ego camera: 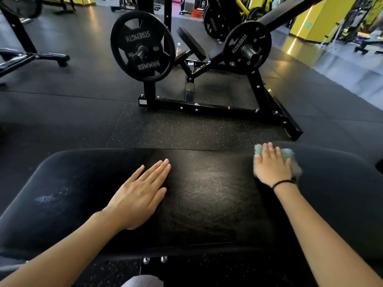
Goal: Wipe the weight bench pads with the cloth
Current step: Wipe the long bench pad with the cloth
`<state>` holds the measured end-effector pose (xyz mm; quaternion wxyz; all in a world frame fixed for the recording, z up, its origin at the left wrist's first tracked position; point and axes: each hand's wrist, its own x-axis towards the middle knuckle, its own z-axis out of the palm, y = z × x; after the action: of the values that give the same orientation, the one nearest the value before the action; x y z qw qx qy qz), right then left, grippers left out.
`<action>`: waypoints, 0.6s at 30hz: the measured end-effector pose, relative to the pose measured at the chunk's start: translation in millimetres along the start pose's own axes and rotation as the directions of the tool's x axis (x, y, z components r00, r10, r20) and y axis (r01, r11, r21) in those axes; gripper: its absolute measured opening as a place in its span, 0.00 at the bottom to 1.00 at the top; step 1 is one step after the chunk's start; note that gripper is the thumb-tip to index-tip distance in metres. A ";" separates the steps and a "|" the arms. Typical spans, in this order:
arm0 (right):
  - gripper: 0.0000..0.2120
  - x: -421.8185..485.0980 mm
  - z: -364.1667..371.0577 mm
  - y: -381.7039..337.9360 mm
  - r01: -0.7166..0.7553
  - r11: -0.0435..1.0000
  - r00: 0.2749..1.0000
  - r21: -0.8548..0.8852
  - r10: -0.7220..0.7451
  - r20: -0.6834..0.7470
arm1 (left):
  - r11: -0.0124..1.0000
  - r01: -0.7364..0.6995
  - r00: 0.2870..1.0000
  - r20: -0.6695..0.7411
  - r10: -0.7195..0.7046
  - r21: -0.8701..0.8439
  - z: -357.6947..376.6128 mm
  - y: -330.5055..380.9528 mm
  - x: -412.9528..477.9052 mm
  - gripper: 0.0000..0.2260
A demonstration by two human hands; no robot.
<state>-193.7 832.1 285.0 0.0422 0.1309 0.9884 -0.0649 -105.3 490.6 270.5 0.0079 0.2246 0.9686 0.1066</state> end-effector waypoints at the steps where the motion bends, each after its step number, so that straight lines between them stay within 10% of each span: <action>1: 0.26 -3.0 6.1 -24.0 0.052 0.999 0.998 -0.006 -0.052 -0.020 | 1.000 0.002 1.000 0.000 -0.002 0.005 -0.2 0.7 -0.1 0.31; 9: 0.25 -90.5 35.2 -124.6 0.551 0.835 0.834 0.005 -0.550 -0.041 | 1.000 0.012 1.000 0.017 -0.012 0.028 -2.4 1.4 1.0 0.33; 15: 0.25 -28.1 -8.6 47.7 -0.011 0.999 1.000 0.033 0.012 -0.011 | 1.000 0.008 1.000 0.022 -0.008 0.014 -2.4 0.5 2.1 0.33; 18: 0.26 -40.6 1.1 21.8 -0.060 0.997 0.995 0.038 0.063 -0.081 | 1.000 0.008 1.000 0.012 -0.008 0.012 -1.5 0.7 2.3 0.33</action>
<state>-148.8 842.6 285.5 0.0011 0.1644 0.9835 -0.0754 -107.2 491.9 272.2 0.0127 0.2215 0.9700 0.0996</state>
